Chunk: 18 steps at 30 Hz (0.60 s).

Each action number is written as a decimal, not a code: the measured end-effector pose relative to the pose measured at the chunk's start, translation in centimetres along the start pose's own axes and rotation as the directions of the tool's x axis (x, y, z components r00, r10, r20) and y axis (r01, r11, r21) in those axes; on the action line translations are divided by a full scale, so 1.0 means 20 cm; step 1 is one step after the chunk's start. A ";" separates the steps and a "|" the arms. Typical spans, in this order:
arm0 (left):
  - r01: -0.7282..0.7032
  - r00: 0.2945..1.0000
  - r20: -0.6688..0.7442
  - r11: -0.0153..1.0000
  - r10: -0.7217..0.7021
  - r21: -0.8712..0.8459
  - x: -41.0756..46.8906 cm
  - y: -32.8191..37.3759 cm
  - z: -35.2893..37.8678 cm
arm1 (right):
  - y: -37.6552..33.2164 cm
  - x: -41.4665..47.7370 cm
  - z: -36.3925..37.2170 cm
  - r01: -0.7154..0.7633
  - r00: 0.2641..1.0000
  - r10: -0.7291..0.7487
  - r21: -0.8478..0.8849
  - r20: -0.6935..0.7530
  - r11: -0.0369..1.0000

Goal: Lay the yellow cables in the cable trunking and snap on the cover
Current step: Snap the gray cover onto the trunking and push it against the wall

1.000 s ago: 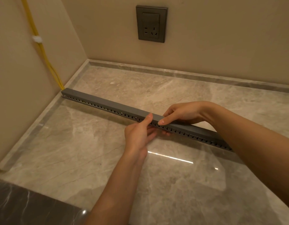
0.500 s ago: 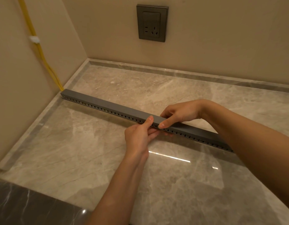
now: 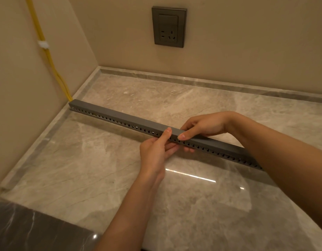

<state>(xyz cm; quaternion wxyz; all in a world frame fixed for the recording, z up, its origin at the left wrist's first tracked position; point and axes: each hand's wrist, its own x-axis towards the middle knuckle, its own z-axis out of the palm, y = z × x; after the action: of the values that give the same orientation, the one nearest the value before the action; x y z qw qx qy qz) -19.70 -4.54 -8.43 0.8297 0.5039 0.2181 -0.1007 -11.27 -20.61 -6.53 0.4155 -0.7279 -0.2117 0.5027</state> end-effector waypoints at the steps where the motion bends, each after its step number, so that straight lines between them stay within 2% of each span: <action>1: 0.003 1.000 0.002 1.000 -0.003 -0.011 0.00 0.01 0.00 | 0.01 0.00 0.00 0.004 1.000 -0.004 0.027 0.010 1.000; 8: 0.025 0.999 0.037 0.996 -0.022 -0.080 0.03 0.01 -0.05 | 0.05 0.00 -0.02 0.006 1.000 -0.005 0.140 -0.008 0.990; 18: -0.059 0.998 0.022 0.998 0.058 0.031 0.04 -0.02 -0.06 | 0.06 0.00 -0.03 -0.011 1.000 0.009 0.189 0.014 0.982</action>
<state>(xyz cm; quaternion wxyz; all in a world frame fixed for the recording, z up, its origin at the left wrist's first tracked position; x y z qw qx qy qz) -19.51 -3.62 -9.68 0.8263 0.5222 0.1930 -0.0852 -10.92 -21.46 -7.46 0.4789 -0.6829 -0.1619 0.5273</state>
